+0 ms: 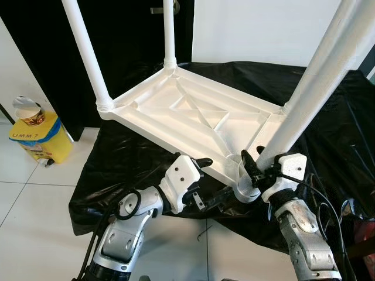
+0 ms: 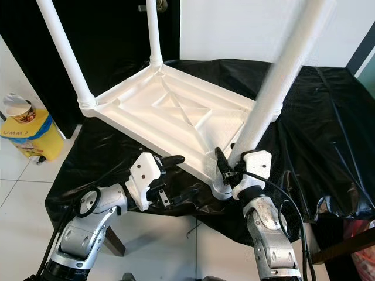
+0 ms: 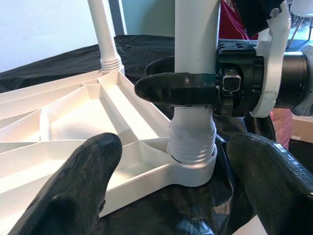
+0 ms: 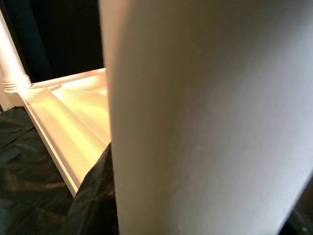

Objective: Building children table

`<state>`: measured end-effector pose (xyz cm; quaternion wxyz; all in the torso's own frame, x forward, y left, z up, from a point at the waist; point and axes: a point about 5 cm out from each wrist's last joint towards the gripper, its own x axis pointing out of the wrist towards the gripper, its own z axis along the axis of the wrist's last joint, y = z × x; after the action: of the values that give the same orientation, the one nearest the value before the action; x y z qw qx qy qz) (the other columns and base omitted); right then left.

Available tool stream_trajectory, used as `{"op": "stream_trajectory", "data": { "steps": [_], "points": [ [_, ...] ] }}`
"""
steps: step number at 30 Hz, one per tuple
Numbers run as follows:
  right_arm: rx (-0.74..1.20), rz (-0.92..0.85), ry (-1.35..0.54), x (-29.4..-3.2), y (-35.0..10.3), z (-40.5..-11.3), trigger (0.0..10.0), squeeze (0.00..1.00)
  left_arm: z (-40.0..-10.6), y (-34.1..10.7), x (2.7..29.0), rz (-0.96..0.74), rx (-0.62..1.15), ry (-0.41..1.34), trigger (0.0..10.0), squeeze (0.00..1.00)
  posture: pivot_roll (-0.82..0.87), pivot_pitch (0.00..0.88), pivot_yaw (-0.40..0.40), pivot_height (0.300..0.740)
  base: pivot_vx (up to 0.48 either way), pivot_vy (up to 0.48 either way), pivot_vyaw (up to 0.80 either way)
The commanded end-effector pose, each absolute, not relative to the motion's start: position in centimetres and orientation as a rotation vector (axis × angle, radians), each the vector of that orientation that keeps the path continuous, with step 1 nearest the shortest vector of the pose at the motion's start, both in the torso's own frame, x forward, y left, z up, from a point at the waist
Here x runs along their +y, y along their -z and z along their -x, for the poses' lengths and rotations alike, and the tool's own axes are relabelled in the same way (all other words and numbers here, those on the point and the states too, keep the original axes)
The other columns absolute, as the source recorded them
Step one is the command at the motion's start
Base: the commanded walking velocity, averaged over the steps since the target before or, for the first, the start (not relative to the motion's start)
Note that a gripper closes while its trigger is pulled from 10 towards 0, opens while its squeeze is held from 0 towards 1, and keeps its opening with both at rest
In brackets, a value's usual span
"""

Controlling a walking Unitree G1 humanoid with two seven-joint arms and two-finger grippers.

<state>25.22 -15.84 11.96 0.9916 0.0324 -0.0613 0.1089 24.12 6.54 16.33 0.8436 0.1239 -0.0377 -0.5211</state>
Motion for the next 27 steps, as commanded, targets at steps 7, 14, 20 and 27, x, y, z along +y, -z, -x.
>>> {"op": "stream_trajectory", "data": {
  "steps": [7,14,20,27],
  "points": [
    [0.025,0.022,-0.224,-16.2,-8.2,-23.8,10.0,0.00,-24.4,-16.7,6.5,-0.280,-0.099,1.028,10.0,0.00,-0.02,0.079,-0.018,0.740,0.000,0.000,0.00],
    [-0.010,0.106,-0.219,-16.5,-8.3,-23.3,10.0,0.00,-24.6,-16.9,6.6,-0.282,-0.107,1.014,10.0,0.00,-0.02,0.086,-0.020,0.740,0.000,0.000,0.00],
    [0.008,0.083,-0.122,-17.4,-8.2,-24.1,10.0,0.00,-24.7,-16.9,6.6,-0.282,-0.110,1.009,10.0,0.00,-0.02,0.086,-0.021,0.740,0.000,0.000,0.00],
    [0.010,0.047,0.020,-18.0,-8.5,-25.3,10.0,0.00,-24.8,-17.0,6.6,-0.285,-0.117,1.004,10.0,0.00,-0.01,0.079,-0.025,0.740,0.000,0.000,0.00]
  ]
}}
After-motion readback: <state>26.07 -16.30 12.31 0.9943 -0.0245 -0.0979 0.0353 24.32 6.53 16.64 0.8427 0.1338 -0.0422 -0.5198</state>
